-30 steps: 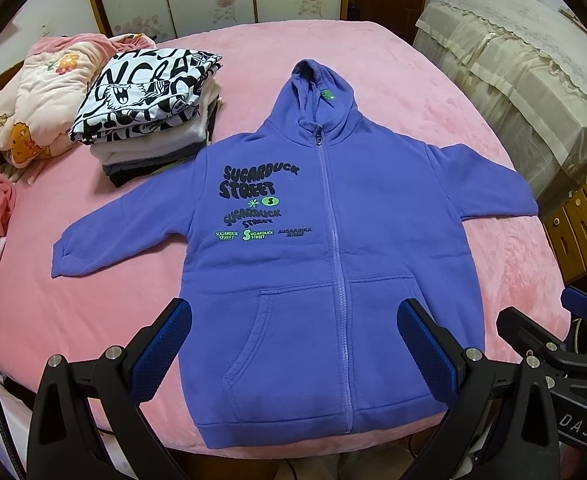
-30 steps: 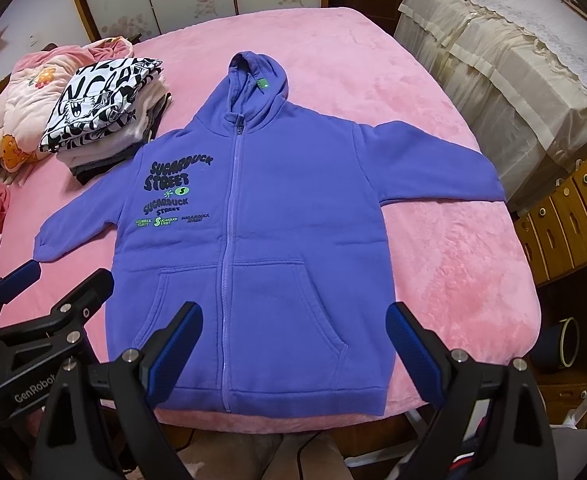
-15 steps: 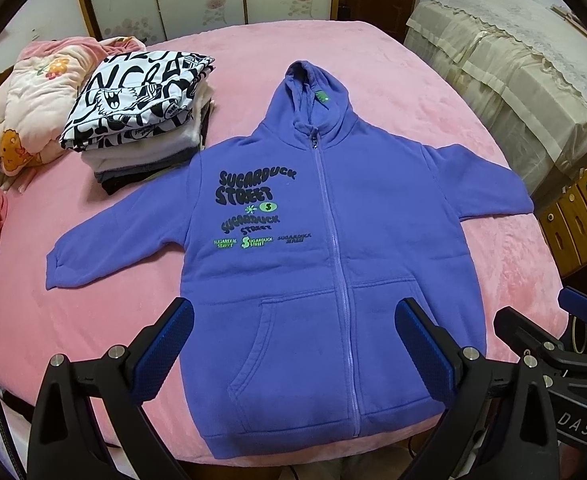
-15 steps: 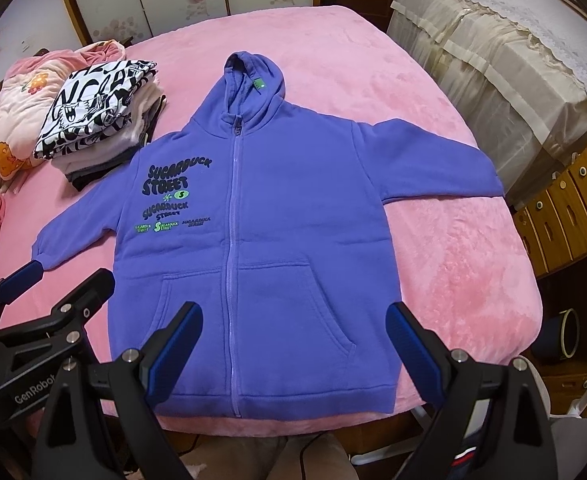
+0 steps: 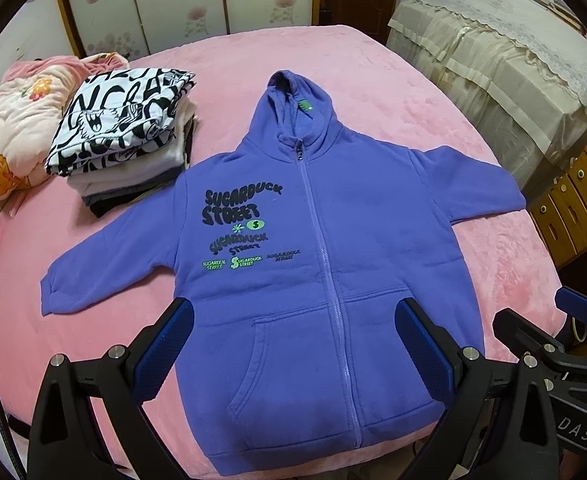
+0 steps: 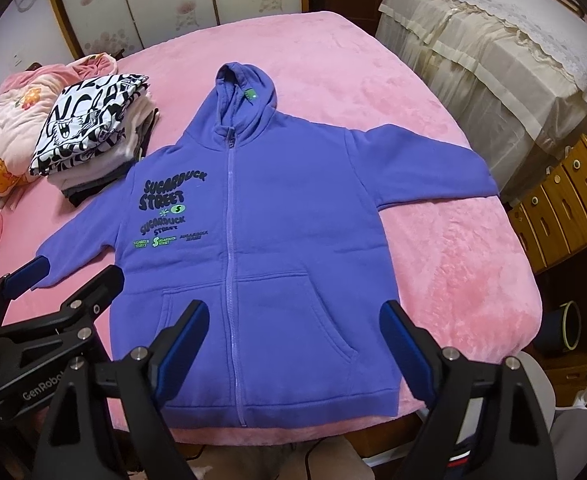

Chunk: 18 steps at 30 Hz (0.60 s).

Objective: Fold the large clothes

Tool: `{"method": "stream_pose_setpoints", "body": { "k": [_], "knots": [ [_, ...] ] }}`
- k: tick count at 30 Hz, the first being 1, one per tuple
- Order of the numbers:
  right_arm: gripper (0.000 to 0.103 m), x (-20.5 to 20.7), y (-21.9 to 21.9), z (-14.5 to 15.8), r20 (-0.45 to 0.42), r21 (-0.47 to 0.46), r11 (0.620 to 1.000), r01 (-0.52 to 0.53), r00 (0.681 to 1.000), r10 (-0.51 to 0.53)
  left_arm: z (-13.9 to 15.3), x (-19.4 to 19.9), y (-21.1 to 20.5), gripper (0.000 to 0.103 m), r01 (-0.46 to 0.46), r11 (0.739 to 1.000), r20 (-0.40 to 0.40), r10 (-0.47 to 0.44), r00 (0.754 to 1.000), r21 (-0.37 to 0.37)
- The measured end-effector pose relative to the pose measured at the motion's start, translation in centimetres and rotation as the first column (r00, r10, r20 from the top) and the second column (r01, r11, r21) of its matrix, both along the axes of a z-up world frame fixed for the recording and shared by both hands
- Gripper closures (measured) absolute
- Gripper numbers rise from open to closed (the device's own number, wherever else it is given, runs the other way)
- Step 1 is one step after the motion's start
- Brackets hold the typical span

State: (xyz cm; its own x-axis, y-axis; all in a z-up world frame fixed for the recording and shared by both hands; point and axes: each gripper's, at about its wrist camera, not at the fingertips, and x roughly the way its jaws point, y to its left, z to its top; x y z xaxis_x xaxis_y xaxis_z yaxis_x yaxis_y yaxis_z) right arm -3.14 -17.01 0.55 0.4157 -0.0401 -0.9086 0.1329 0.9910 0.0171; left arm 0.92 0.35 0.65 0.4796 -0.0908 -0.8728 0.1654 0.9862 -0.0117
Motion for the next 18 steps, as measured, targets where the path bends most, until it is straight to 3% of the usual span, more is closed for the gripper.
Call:
{"method": "stream_pose_setpoints", "body": {
  "k": [12, 18],
  "knots": [
    [0.015, 1.2, -2.7, -0.8, -0.004, 0.042, 0.999, 0.007, 1.000, -0.007, 0.0, 1.5, -3.1, 0.003, 0.017, 1.000, 0.018, -0.017, 1.000, 0.024],
    [0.015, 3.6, -6.5, -0.9, 0.040, 0.074, 0.997, -0.029, 0.999, 0.026, 0.3, 3.7, -6.9, 0.003, 0.019, 0.999, 0.018, -0.019, 1.000, 0.026]
  ]
}}
